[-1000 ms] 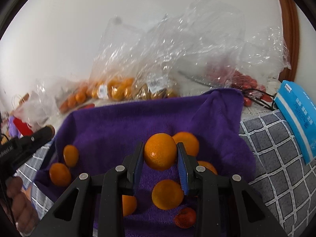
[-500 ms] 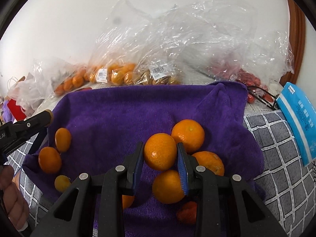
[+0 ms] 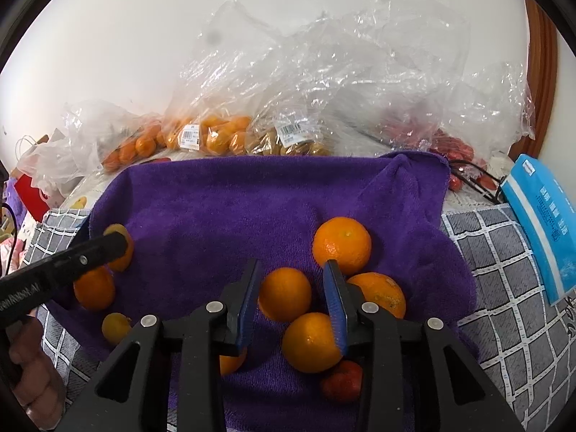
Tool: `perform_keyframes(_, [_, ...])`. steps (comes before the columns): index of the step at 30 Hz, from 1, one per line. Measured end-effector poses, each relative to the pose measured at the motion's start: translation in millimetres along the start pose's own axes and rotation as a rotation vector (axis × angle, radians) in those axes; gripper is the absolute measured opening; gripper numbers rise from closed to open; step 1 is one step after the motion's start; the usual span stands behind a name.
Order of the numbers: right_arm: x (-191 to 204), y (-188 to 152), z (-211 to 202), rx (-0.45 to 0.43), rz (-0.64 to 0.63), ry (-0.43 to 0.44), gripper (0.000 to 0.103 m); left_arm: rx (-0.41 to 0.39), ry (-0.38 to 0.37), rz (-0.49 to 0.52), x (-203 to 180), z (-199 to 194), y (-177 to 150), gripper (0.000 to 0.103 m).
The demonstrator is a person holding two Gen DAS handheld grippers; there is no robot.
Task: Organize fruits
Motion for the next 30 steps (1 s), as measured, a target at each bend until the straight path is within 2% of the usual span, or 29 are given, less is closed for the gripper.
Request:
perform_keyframes(20, [-1,0,-5,-0.025,0.002,-0.026,0.038,-0.013,0.07,0.066,-7,2,-3,0.026])
perform_keyframes(22, [-2,0,-5,-0.024,0.003,-0.025,0.038,-0.011,0.065,0.062,-6,1,-2,0.027])
perform_keyframes(25, [-3,1,-6,-0.03,0.001,-0.031,0.038,-0.026,0.058,0.051,-6,-3,-1,0.037])
perform_keyframes(27, [-3,1,-8,-0.035,0.002,-0.035,0.043,-0.041,0.058,0.052,-7,-7,1,0.043])
perform_keyframes(30, [-3,3,-14,-0.043,0.006,-0.034,0.043,-0.062,0.064,0.058,-9,-14,3,0.044])
Point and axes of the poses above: each gripper's, at about its wrist camera, not at the fingertips, and z roughly the way its jaws point, x to its left, y to its top, the point moved 5 cm from there along z, roughly the way its jaws point, and after that the axes turned 5 degrees about x, right-handed, at the moved point
